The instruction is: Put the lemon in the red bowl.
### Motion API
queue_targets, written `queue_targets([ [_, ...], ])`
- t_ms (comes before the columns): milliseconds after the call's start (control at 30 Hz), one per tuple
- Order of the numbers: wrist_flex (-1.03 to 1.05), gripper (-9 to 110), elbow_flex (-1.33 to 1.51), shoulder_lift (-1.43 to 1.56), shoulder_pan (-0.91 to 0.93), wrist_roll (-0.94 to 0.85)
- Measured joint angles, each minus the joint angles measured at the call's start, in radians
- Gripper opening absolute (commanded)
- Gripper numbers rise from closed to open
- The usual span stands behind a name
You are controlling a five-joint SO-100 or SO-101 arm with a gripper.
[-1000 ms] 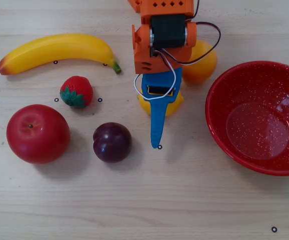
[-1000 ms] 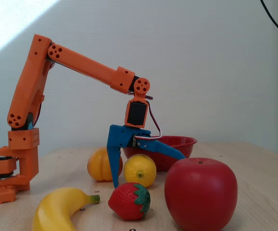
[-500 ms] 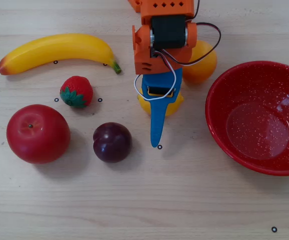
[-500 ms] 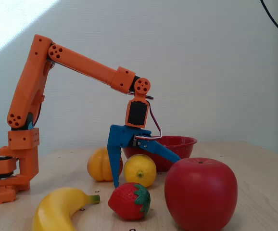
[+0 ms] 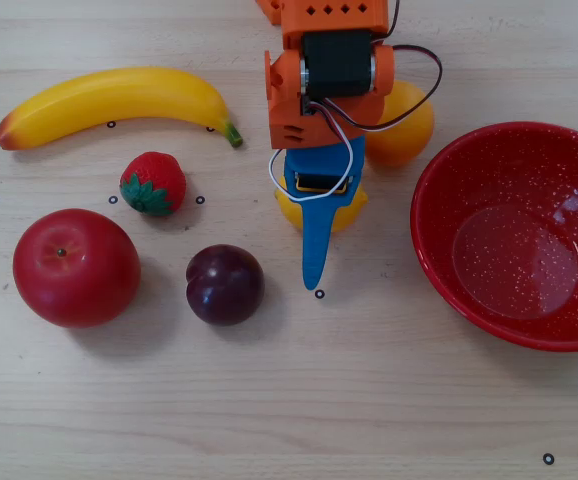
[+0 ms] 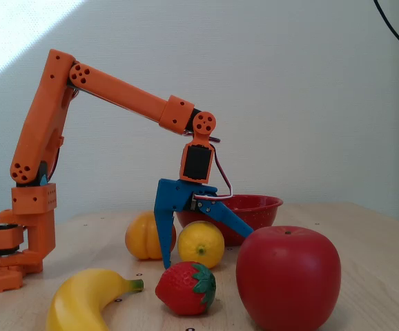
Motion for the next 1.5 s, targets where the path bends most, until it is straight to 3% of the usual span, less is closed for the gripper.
queue_targets([
  [567, 0.002, 57, -0.02, -0.021, 0.021, 0.008],
  [1500, 0.002, 42, -0.043, -0.029, 0.031, 0.002],
])
